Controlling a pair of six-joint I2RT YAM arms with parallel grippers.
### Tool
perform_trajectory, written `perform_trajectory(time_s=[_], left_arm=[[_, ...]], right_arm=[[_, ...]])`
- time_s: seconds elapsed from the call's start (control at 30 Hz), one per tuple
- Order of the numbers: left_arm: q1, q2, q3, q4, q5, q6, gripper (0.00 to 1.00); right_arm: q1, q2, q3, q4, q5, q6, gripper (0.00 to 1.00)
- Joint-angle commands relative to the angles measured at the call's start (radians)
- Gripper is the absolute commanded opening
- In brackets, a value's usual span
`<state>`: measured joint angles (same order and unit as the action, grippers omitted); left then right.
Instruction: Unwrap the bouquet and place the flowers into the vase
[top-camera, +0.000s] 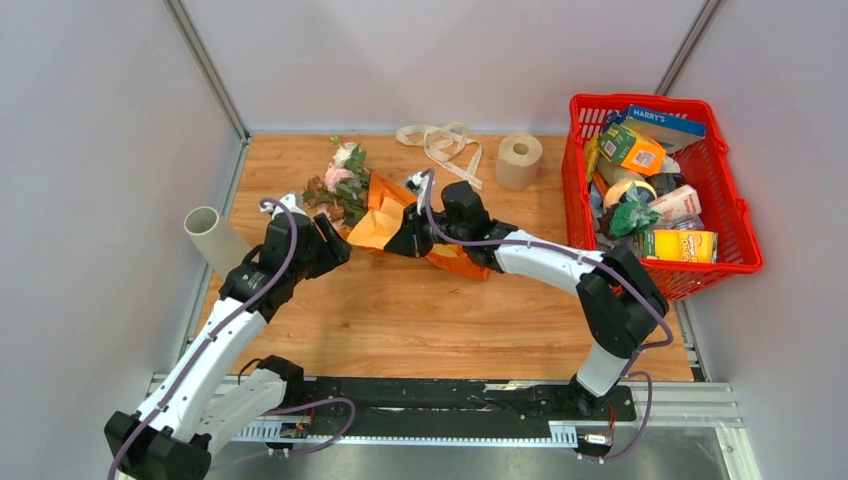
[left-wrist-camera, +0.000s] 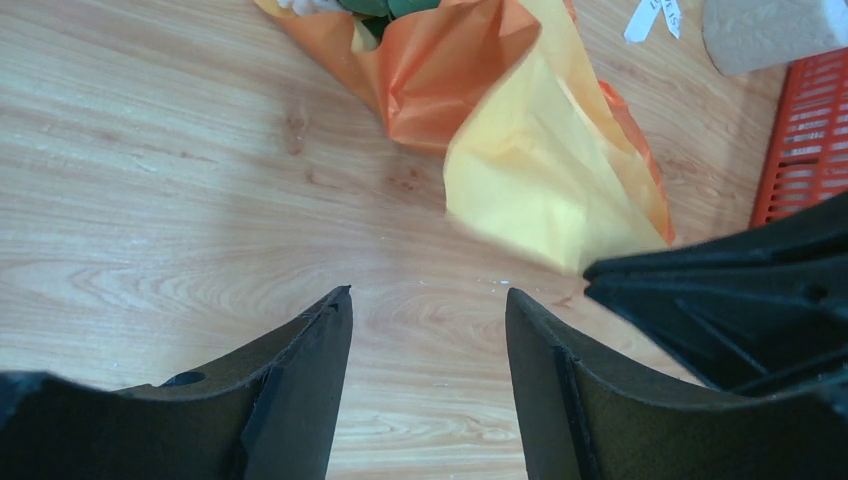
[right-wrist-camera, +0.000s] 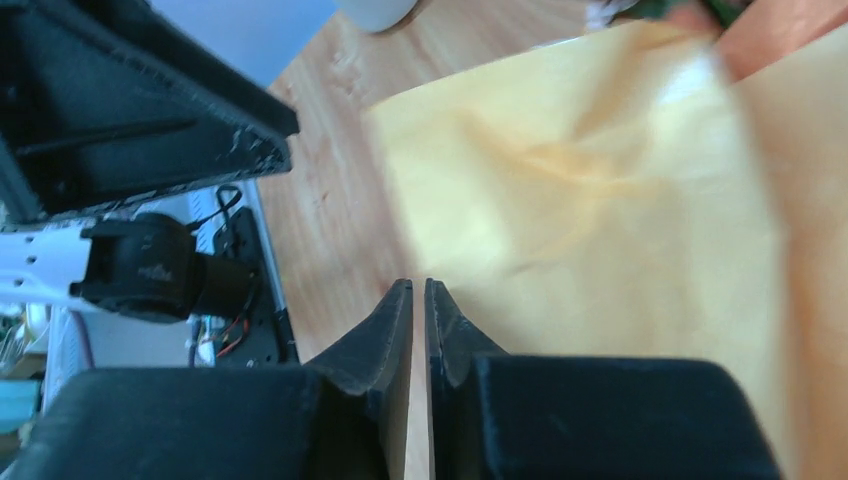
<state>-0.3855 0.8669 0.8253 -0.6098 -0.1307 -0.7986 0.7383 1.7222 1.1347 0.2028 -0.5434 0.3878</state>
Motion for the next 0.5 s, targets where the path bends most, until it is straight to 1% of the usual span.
perform_trajectory(time_s=[0.0,0.07,0.1,0.2,0.33,0.4,0.43,0.47], left_arm=[[0.004,-0.029,0.031,-0.051,-0.024,0.002,0.66],[0.004,-0.026,0.032,-0.064,-0.026,0.010,0.66],[0.004,-0.022,0.034,-0.070,-0.023,0.010,0.66],[0.002,-0.017,0.028,-0.068,0.009,0.012,0.67],[0.002,-0.022,0.018,-0.053,0.045,0.006,0.68],[0.002,-0.023,0.008,-0.035,0.065,0.009,0.68],[0.002,-0.025,0.000,-0.031,0.068,0.010,0.68],[0.002,-0.026,-0.002,-0.031,0.068,0.012,0.68]], right_arm=[[0.016,-0.096,-0.021,0.032,-0.024,0.069,0.18],[0.016,-0.130,-0.013,0.014,-0.009,0.072,0.29],[0.015,-0.153,-0.009,0.001,0.005,0.074,0.32],[0.007,-0.211,0.005,-0.046,0.066,0.048,0.34],[-0.040,-0.297,-0.027,-0.086,0.247,0.011,0.32],[-0.071,-0.335,-0.056,-0.086,0.339,-0.010,0.34],[-0.085,-0.352,-0.064,-0.086,0.391,-0.035,0.41],[-0.097,-0.358,-0.067,-0.086,0.416,-0.071,0.50]])
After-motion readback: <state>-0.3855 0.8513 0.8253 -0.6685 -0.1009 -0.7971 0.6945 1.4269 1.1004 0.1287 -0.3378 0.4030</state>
